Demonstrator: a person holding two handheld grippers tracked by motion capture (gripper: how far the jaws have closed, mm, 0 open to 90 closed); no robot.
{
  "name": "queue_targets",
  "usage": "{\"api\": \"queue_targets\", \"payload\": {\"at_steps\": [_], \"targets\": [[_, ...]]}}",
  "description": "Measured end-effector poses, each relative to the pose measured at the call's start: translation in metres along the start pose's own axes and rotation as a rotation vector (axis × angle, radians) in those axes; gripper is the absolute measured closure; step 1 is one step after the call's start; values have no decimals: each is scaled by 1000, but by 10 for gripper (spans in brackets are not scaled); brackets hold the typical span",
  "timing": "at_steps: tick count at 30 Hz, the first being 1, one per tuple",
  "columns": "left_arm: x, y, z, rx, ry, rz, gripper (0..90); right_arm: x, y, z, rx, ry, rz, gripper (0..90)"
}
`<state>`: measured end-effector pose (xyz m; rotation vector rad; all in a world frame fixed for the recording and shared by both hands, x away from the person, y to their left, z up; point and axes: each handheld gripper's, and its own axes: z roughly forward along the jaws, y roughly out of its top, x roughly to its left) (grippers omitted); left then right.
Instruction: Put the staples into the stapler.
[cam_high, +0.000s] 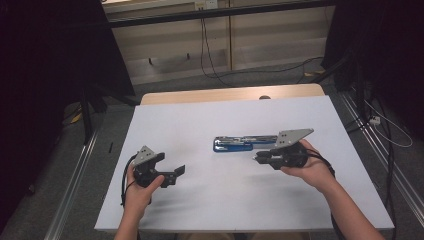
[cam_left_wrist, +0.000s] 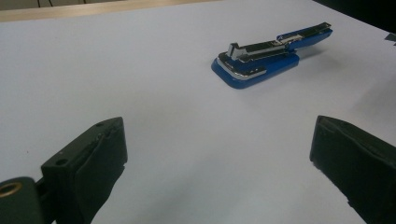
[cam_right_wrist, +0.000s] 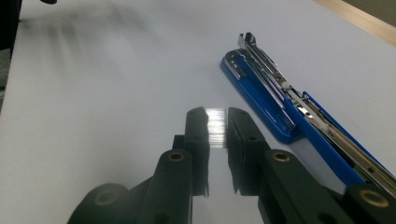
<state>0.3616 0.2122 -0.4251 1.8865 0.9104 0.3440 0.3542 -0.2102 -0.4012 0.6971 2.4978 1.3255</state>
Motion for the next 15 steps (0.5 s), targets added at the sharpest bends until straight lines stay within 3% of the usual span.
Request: {"api": "queue_targets", "payload": {"at_steps": [15], "targets": [[0,-1,1,12,-14,14,40,-14,8,11,-1,6,8,793]]}}
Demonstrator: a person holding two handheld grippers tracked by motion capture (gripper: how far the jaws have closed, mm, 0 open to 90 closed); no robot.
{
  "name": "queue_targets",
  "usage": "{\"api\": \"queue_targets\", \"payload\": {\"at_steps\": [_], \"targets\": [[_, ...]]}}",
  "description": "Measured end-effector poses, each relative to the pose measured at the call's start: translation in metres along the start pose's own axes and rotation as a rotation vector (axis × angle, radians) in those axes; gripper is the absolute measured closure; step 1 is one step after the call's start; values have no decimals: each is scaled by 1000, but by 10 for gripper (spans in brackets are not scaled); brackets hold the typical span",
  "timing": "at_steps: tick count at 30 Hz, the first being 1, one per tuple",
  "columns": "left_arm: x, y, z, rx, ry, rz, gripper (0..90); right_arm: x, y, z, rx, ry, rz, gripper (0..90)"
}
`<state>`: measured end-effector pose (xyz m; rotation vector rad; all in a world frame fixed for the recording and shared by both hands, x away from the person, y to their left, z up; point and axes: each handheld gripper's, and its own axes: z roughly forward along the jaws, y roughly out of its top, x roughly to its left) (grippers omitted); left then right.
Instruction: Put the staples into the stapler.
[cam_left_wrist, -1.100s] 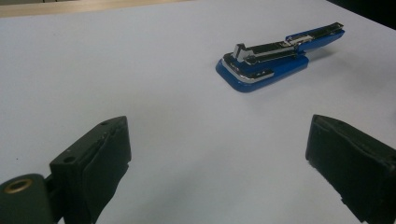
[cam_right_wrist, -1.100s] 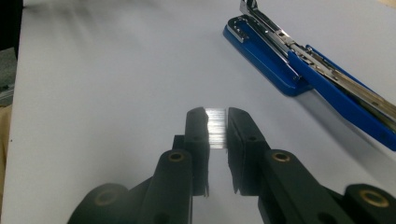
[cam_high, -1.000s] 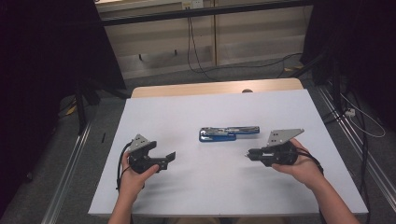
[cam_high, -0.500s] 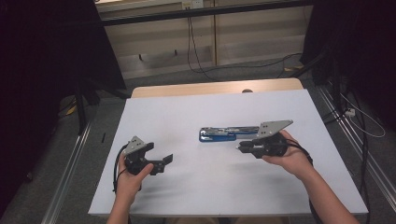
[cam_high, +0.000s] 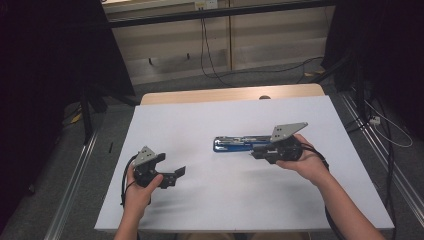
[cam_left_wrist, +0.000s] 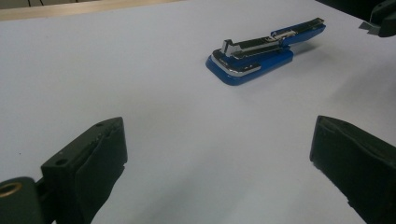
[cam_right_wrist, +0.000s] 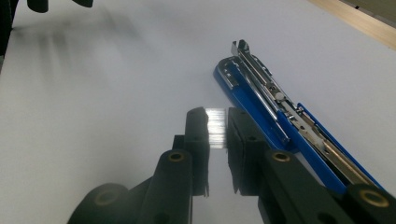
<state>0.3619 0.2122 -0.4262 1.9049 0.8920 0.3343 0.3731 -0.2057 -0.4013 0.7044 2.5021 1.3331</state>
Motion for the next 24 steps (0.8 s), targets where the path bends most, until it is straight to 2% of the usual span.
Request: {"api": "queue_targets", "payload": {"at_steps": [5,11,24], "targets": [[0,0,1,6,0,3,40,-5,3,0,-5,-5,5,794],[-1,0,2,12,2,6,41,-9,6,4,14,-3,-8,793],[-1,0,1,11,-8,1,41,-18,17,12,6,16,-17,794]]}}
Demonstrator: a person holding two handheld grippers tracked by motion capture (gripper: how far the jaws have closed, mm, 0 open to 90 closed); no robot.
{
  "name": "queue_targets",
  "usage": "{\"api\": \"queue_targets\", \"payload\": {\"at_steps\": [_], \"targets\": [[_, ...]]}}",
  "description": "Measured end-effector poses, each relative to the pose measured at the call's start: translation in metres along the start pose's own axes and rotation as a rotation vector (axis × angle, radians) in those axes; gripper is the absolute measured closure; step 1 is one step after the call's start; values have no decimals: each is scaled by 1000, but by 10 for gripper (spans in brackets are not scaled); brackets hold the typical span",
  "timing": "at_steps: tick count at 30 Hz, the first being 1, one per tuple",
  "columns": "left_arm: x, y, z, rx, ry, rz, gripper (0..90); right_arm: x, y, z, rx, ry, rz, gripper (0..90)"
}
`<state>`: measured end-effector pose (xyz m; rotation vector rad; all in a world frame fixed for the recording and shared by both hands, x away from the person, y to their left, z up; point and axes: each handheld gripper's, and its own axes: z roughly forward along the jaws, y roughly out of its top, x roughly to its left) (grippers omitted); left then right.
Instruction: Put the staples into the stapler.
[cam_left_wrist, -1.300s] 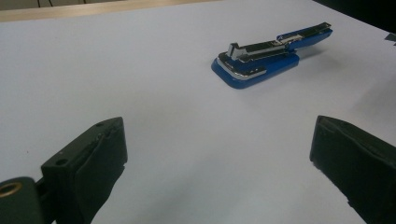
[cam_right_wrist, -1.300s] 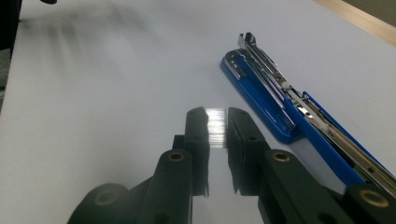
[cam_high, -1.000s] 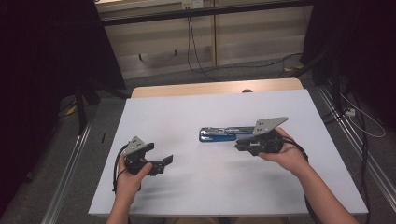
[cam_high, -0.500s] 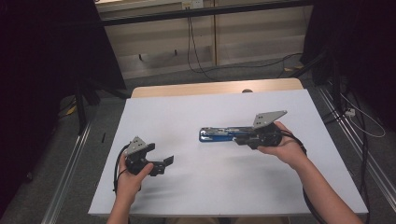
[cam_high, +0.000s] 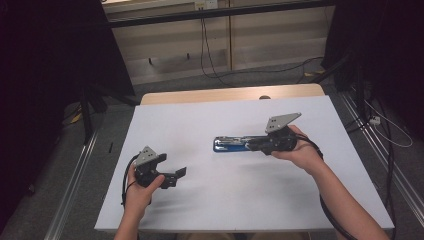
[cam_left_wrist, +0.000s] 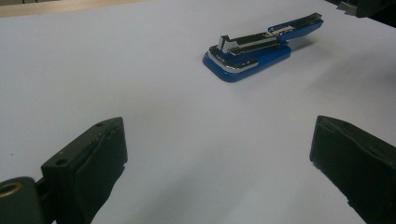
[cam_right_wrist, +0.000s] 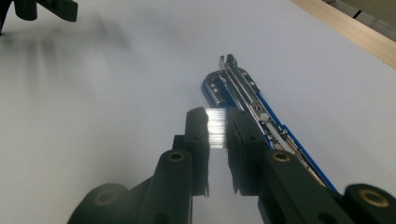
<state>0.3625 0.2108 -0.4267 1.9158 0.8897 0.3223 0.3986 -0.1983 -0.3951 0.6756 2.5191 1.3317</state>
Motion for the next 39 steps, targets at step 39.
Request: {"api": "queue_targets", "payload": {"at_steps": [39], "targets": [[1,-1,1,10,-1,0,41,-23,25,21,1,35,-26,794]]}}
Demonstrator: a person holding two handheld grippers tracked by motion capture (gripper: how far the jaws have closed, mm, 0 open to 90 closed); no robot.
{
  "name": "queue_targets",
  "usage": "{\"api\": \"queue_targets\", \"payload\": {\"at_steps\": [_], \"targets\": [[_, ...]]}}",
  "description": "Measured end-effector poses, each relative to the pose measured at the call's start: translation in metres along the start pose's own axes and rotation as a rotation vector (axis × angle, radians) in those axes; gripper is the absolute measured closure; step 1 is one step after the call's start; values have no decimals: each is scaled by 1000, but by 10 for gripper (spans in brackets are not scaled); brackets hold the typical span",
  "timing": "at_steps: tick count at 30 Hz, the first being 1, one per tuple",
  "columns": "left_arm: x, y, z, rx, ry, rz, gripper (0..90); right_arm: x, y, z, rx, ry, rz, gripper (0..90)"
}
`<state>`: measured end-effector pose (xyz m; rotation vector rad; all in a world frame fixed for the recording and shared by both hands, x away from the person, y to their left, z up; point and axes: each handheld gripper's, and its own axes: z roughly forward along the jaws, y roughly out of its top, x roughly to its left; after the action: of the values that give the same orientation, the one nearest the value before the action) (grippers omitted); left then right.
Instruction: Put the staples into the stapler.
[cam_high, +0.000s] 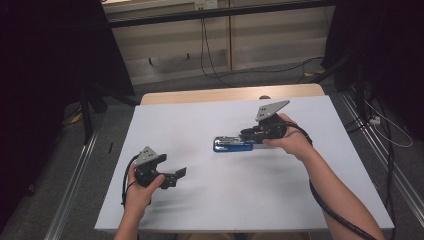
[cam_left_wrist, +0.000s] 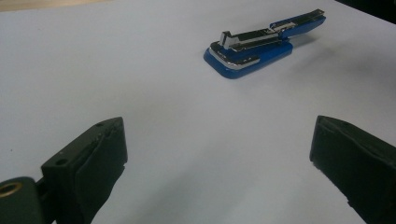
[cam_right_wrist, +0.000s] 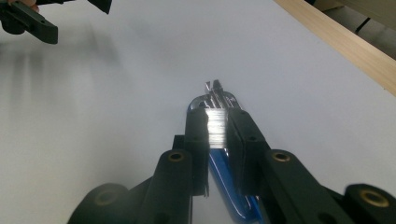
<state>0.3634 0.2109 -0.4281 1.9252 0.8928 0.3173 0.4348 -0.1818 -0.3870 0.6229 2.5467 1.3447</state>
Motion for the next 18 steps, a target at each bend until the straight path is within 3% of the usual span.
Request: {"api": "queue_targets", "payload": {"at_steps": [18], "targets": [[0,0,0,2,0,0,41,-10,5,9,11,22,3,794]]}}
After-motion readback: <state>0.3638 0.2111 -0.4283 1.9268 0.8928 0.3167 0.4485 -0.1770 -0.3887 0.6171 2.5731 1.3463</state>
